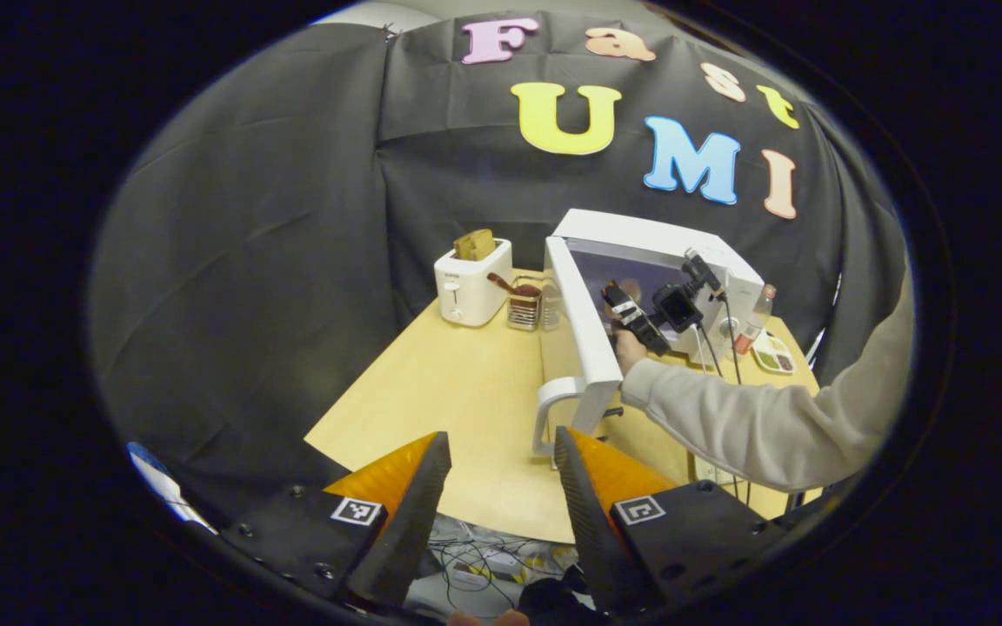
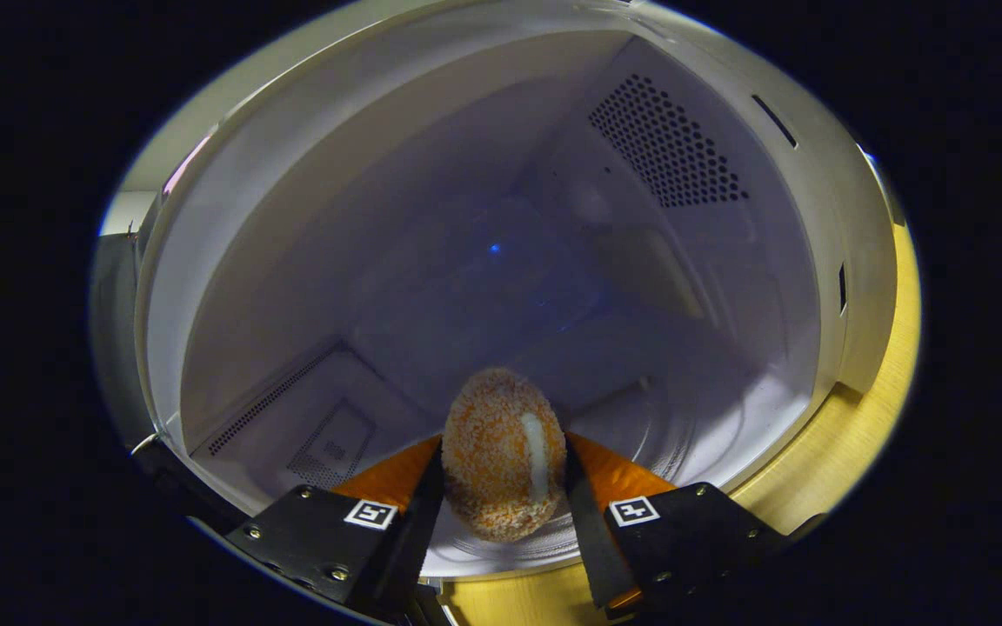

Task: Open the microwave oven with the left hand, put the food in, and close the microwave oven.

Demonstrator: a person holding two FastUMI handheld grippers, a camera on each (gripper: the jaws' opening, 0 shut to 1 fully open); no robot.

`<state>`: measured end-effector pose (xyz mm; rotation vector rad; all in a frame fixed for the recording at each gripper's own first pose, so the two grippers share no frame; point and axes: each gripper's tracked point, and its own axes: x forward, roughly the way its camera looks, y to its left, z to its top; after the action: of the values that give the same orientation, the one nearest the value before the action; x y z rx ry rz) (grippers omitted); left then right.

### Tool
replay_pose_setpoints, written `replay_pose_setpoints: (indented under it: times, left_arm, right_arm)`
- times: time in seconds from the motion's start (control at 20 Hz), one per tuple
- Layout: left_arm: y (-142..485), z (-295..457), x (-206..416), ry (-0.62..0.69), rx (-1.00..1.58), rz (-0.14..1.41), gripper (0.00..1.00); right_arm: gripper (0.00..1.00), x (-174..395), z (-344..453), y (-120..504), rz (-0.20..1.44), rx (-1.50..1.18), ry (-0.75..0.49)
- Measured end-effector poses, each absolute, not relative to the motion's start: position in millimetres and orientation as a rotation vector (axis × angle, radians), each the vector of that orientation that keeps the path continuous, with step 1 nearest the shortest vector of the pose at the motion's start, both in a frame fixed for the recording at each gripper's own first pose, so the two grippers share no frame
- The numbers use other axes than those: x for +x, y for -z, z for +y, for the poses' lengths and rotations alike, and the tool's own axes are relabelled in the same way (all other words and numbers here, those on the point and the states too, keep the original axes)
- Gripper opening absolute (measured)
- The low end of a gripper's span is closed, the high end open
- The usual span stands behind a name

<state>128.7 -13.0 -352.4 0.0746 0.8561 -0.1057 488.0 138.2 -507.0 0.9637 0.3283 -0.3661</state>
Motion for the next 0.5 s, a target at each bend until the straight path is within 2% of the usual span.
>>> replay_pose_setpoints:
  times: [0.05, 0.3, 0.35, 0.4, 0.45, 0.5]
  left_arm:
    - [354.5, -14.3, 126.5, 0.099, 0.066, 0.857, 0.84]
    - [344.4, -17.7, 123.7, 0.092, 0.047, 0.832, 0.82]
    - [342.3, -16.4, 123.1, 0.091, 0.042, 0.823, 0.82]
    - [339.7, -15.8, 124.9, 0.088, 0.037, 0.817, 0.82]
    - [338.9, -14.4, 123.2, 0.086, 0.033, 0.813, 0.82]
    - [339.1, -13.0, 122.1, 0.083, 0.028, 0.811, 0.82]
  right_arm:
    - [0.74, 487.3, 140.0, 505.6, 0.333, 0.969, 0.358]
    - [0.79, 480.5, 140.5, 503.3, 0.397, 0.933, 0.332]
    - [0.87, 479.5, 138.0, 500.3, 0.397, 0.923, 0.331]
    - [0.89, 475.9, 140.0, 501.3, 0.412, 0.914, 0.328]
    - [0.98, 473.0, 142.0, 500.7, 0.424, 0.906, 0.314]
    - [0.98, 469.8, 143.5, 500.8, 0.442, 0.898, 0.297]
